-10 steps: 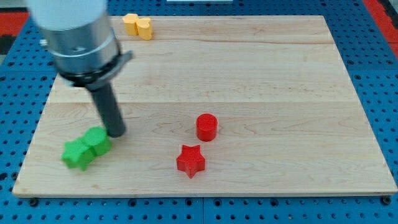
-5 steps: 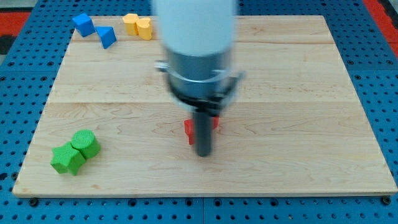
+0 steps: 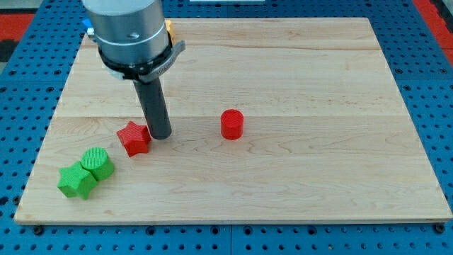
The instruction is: Move the red blocks to the top of the green circle
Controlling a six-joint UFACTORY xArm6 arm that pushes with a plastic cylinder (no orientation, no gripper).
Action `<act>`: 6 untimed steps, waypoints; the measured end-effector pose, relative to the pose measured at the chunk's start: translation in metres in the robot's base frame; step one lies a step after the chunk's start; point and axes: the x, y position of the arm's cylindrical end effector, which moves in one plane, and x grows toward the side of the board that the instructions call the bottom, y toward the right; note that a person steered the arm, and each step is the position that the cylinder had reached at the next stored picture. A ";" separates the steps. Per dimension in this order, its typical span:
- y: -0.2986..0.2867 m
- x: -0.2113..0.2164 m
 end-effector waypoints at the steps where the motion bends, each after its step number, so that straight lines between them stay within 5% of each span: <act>1: -0.025 0.004; 3: 0.186 0.022; 4: 0.147 -0.014; 5: 0.025 0.006; 6: -0.033 0.009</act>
